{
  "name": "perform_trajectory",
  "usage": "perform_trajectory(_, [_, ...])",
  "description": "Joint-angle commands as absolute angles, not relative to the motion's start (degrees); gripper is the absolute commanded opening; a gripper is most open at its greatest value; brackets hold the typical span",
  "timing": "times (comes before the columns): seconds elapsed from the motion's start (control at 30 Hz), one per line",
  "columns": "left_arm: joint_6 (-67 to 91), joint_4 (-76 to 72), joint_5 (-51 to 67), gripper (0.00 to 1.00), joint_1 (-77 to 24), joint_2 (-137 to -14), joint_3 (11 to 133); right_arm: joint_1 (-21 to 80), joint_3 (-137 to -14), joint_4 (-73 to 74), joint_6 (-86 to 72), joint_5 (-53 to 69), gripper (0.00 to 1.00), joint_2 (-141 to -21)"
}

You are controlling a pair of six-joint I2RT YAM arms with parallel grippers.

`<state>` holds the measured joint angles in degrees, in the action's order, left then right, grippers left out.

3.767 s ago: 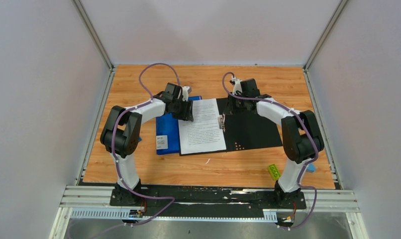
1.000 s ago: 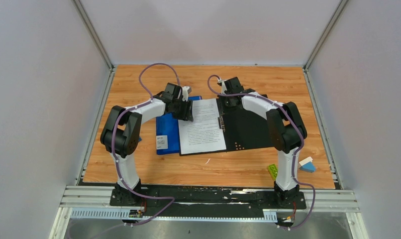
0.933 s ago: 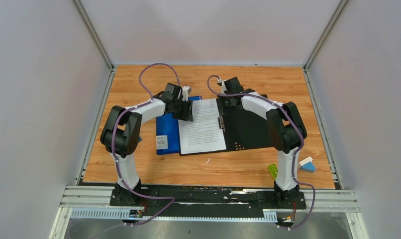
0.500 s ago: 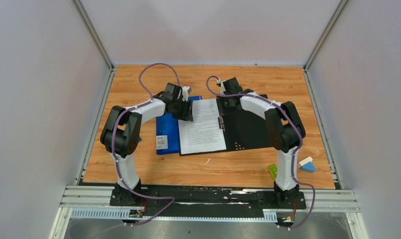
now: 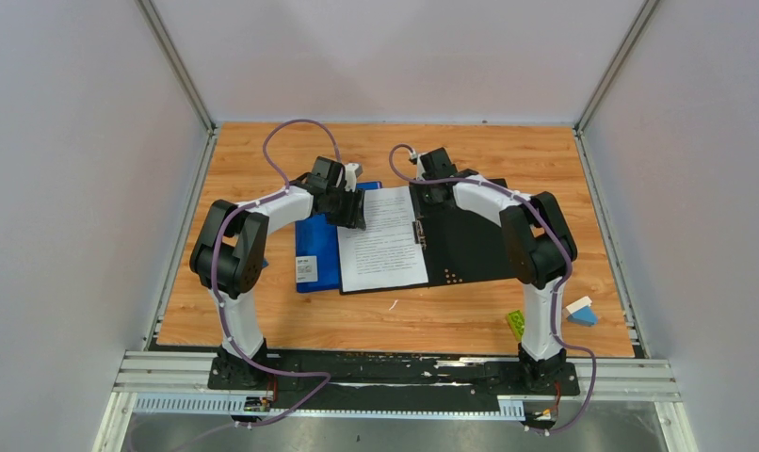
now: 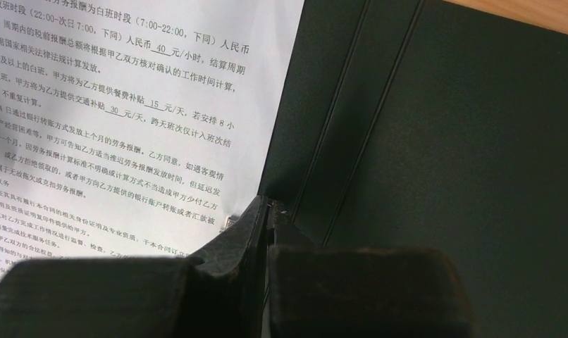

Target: Put the files into the folder

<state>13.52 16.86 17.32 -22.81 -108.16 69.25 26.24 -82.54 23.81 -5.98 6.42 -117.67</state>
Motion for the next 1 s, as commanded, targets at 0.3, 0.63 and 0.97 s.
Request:
perform_trajectory(0.3, [13.0,17.1,16.3,0.56,-23.0,-109.1,69.2,26.6,-77.2,22.2,-6.9,-3.6,0.01,-118.3])
perform_trajectory(0.63, [13.1,17.5,16.3,0.56,-23.0,-109.0,69.8,26.6,-77.4,22.1,-8.0,-4.7,0.05,-114.8])
perform_trajectory(0.97, [13.2,18.9,17.7,0.57,-23.1,-108.4,72.2,26.4,-79.6,24.0,-9.7,-2.8,0.14,-110.5])
